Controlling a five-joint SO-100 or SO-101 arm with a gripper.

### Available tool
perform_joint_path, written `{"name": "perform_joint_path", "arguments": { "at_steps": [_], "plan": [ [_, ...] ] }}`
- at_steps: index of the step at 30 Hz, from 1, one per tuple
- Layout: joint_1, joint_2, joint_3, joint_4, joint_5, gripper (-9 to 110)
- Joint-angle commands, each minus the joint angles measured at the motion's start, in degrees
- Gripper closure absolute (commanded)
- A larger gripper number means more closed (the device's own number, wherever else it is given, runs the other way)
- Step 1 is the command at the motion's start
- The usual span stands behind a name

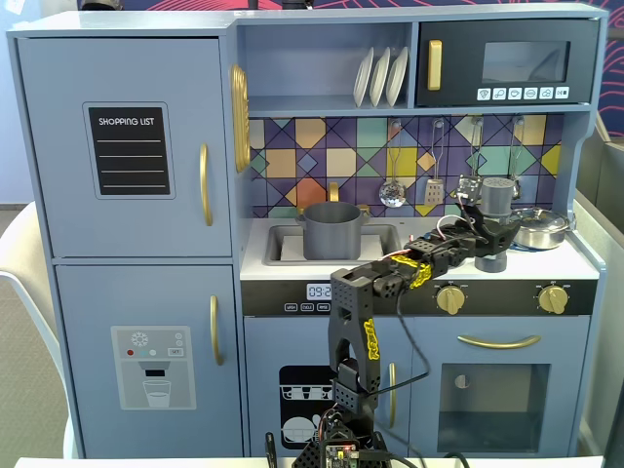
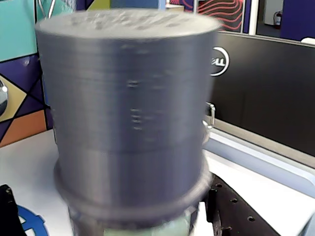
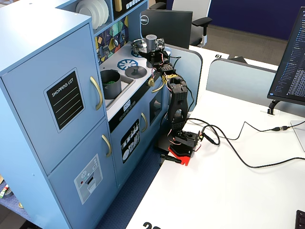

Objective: Put salt in the gray recipient

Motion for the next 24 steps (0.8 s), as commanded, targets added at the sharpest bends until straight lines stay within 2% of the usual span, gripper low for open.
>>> {"name": "perform_joint_path", "arguments": {
  "at_steps": [1, 3, 5, 9, 15, 19, 24],
  "plan": [
    [-1.23, -3.43, -9.58, -2.02, -1.32, 59],
    [-1.67, -5.01, -11.78, -3.16, -0.44, 76],
    [-2.46, -5.36, -13.97, -4.13, 1.93, 100],
    [-2.55, 0.88, -14.94, -2.99, 10.9, 102],
    [-5.01, 17.67, -14.85, 12.3, 25.93, 102],
    [-12.13, 26.28, -14.15, 26.63, 41.22, 102],
    [-24.96, 32.26, -9.23, 30.85, 62.84, 102]
  ]
}}
